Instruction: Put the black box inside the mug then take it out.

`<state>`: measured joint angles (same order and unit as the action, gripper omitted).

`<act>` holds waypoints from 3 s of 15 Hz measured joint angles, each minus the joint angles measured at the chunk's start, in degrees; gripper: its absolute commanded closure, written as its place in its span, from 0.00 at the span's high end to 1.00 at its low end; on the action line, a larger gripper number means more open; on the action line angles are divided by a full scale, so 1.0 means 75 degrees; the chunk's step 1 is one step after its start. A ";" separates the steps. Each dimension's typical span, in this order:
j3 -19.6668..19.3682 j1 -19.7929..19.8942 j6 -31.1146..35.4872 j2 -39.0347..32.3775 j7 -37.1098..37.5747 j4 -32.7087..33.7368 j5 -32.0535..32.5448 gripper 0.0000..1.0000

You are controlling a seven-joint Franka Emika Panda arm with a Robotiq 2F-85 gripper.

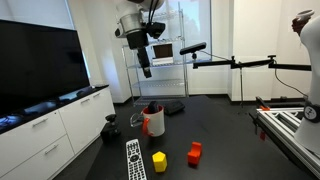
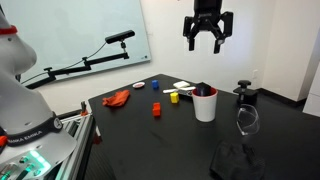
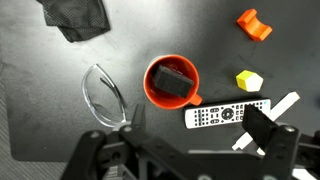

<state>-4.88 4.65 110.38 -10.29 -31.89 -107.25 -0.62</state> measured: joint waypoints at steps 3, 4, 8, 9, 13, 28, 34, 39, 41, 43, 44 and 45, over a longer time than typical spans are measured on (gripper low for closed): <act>0.0079 -0.0001 0.0008 -0.0359 0.0000 -0.0003 0.0000 1.00; 0.0112 -0.0001 0.0014 -0.0505 0.0000 -0.0001 0.0000 1.00; 0.0207 -0.0001 0.0017 -0.0905 0.0004 0.0003 0.0056 1.00; 0.0209 -0.0001 0.0017 -0.0941 0.0012 0.0003 0.0111 1.00; 0.0208 0.0006 0.0017 -0.1033 0.0061 -0.0028 0.0360 1.00; 0.0270 0.0021 0.0269 -0.1398 0.0211 -0.0141 0.0640 1.00; 0.0270 0.0026 0.0332 -0.1407 0.0335 -0.0227 0.0710 0.99; 0.0258 0.0100 0.0327 -0.1398 0.0757 -0.0269 0.0713 1.00; 0.0250 0.0140 0.0328 -0.1369 0.1079 -0.0354 0.0639 1.00; 0.0248 0.0177 0.0399 -0.1319 0.1437 -0.0465 0.0570 1.00; 0.0246 0.0192 0.0489 -0.1297 0.1620 -0.0517 0.0546 1.00; 0.0236 0.0200 0.0593 -0.1275 0.1793 -0.0560 0.0515 1.00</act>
<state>-3.11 6.15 114.83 -19.85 -18.45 -111.44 3.24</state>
